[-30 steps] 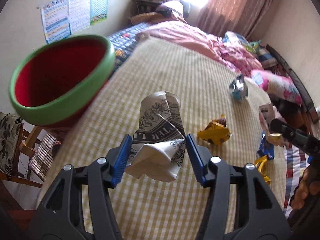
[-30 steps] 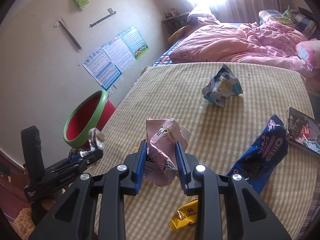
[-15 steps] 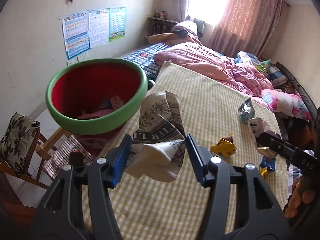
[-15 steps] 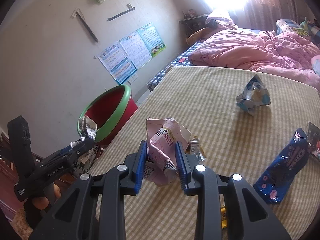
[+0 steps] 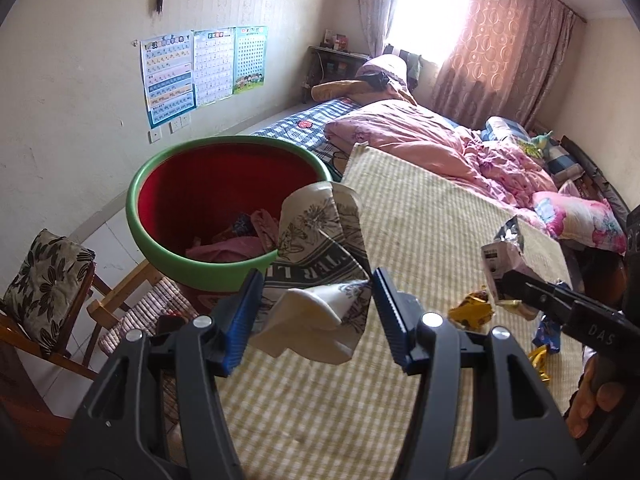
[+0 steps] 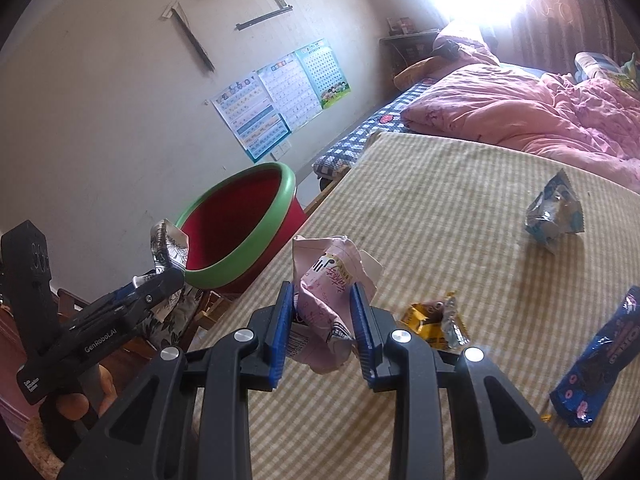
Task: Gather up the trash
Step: 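Lift both held wrappers and carry them toward the red bucket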
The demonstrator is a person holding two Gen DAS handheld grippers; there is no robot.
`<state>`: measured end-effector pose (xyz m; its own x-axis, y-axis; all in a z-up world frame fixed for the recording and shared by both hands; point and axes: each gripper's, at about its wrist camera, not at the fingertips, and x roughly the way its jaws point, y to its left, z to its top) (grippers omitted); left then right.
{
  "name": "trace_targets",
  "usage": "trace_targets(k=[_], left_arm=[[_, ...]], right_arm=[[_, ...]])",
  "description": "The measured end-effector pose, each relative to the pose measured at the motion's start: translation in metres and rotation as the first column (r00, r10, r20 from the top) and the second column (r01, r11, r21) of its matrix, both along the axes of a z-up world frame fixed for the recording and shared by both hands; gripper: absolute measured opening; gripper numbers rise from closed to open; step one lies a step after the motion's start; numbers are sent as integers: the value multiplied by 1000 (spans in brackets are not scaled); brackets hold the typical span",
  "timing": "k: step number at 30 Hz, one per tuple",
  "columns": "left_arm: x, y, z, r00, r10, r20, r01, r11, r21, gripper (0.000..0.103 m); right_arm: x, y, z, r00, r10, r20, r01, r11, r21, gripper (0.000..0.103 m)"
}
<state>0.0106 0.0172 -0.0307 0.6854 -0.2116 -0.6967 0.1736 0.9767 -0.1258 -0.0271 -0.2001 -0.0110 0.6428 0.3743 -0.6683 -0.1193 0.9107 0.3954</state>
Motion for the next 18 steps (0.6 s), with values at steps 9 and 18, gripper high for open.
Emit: trace_targets(k=[9,18], left_arm=[[16,30,-6,1000,28,-8,-28,1000,-4,54],[36,59,-6,997,71,-11,-71,997,7,54]], right_arm=[[25,27,-6,1000,11,-21,-12,1000,-16,29],[47,55,-8,999,46,-23,-46,999,-15,29]])
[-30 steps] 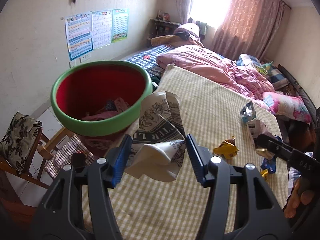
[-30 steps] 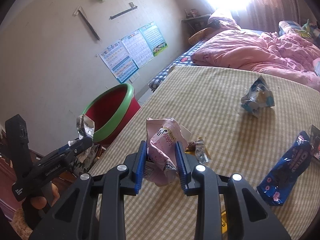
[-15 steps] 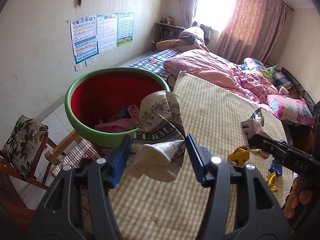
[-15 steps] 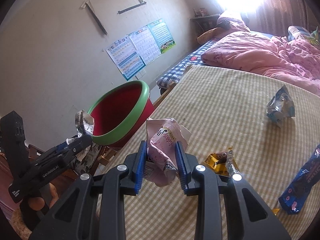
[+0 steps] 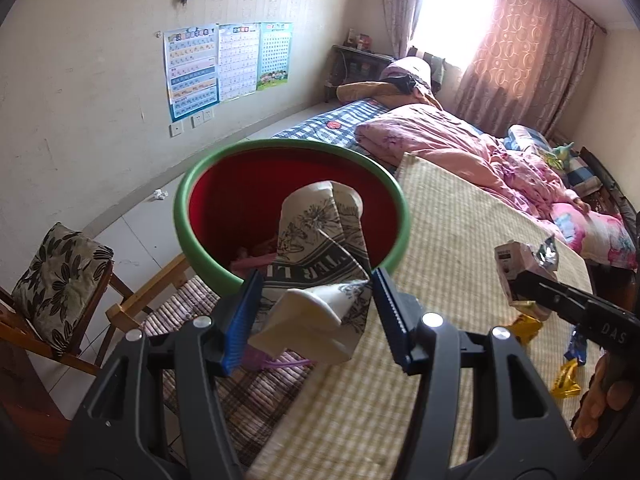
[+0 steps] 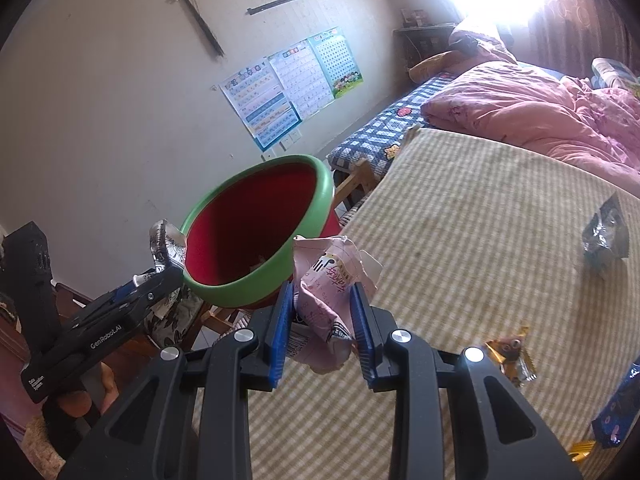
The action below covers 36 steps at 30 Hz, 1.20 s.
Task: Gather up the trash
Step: 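Lift both held wrappers and carry them toward the red bucket, then hold both wrappers over the red bucket and open both tools to drop them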
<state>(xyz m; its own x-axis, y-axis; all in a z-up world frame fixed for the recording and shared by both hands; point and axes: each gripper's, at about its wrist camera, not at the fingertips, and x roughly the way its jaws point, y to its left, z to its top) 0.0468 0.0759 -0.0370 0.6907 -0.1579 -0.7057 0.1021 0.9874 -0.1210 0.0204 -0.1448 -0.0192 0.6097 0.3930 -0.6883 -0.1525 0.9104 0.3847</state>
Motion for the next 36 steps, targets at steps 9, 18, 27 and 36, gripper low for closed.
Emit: trace_targets(k=[9,18,27,36], left_arm=[[9,10,-2,1000,26,-6,-26,1000,14,54],[15,15,0,999,34,2,-34,999,28,55],[22,17,-2,1000,20,-3,-20,999,29,55],[29,20,-9,1000,-3,-15,3,1000,15,55]], right_arm=[[15,14,-5,1000,17,-6,-17,1000,10,29],[21,19,-7,1000,22,-7,-22,1000,15,29],[25,22,-5,1000,15,-8,-15,1000,16,29],[30,25,-6,1000,-4,-17,4,1000,3,29]])
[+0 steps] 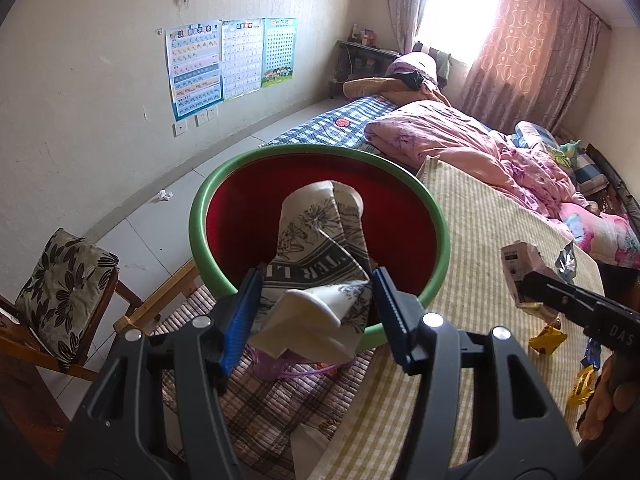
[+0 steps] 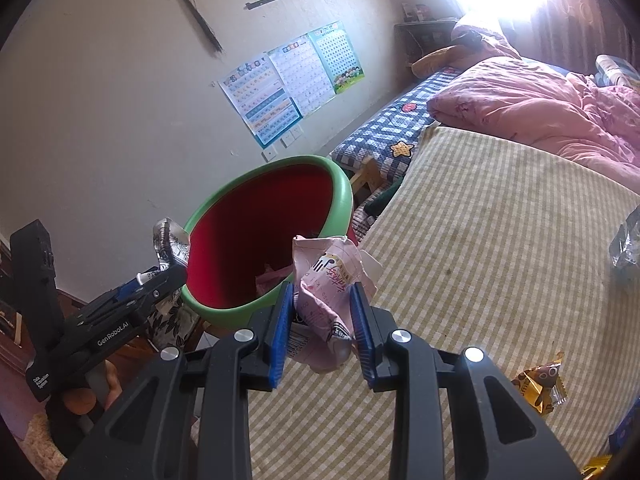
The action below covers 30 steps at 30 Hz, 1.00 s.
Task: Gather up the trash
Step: 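Hold both wrappers over the red bucket and open both tools to drop them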
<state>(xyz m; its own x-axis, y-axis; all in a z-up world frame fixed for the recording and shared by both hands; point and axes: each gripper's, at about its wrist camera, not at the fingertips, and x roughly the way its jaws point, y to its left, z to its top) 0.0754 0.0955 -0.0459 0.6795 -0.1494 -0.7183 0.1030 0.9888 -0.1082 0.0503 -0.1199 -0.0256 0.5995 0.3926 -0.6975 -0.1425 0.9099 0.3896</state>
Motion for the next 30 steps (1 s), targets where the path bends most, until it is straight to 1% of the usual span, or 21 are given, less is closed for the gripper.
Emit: trace_targets(k=[17,25,30], left_arm=[[19,2,6,999,-52,12,51,998,37,55],[31,5,4,997,-73,16,72,997,33,55],[40,1,2,995,-102,16,101,994,29,55]], right_arm=[[9,6,1,999,-32,12,32,999,18,29],[17,14,2,999,-45,17,45,999,13,29],[27,21,11,998,-41,45,41,999,-10,29]])
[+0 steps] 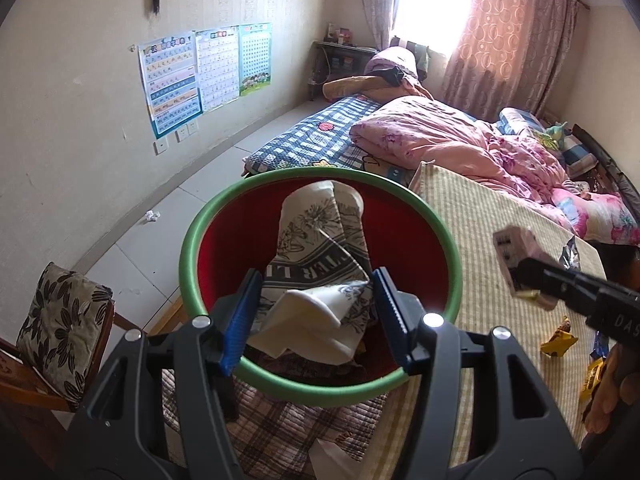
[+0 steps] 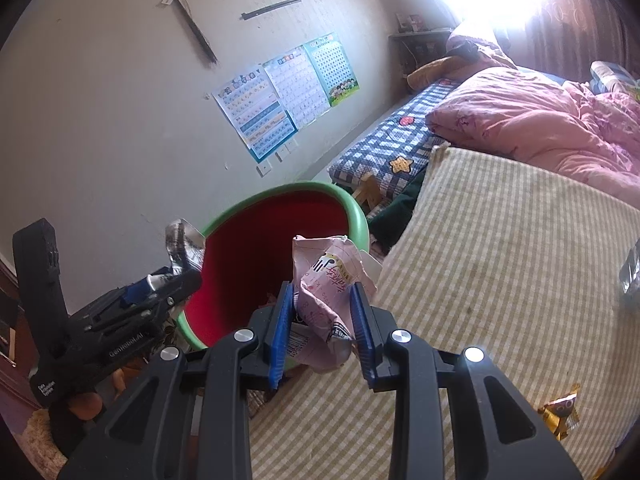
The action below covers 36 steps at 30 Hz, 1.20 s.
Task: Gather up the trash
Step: 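Hold both wrappers over the red bucket and open both tools to drop them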
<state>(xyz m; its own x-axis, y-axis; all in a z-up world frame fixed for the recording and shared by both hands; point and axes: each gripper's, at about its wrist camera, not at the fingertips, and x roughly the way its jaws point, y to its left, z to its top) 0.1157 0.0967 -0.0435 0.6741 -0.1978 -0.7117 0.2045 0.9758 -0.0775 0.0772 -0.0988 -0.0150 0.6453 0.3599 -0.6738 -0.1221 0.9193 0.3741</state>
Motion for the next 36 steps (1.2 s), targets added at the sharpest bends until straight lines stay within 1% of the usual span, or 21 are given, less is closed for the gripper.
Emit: trace_targets(k=[6,22,36], left_arm=[[9,-1,-3,1000,-27,-7,27,1000,-5,55],[25,-3,-13,997,-73,-38,72,997,-23,55],[34,-4,-18,995,-85,-57,84,996,-21,55]], right_arm=[[10,7,7,1000,-2,24,2,1000,2,29],[30,28,8,1000,18,24,-18,1000,-13,29],[46,34,2,1000,11,5,-11,1000,9,31]])
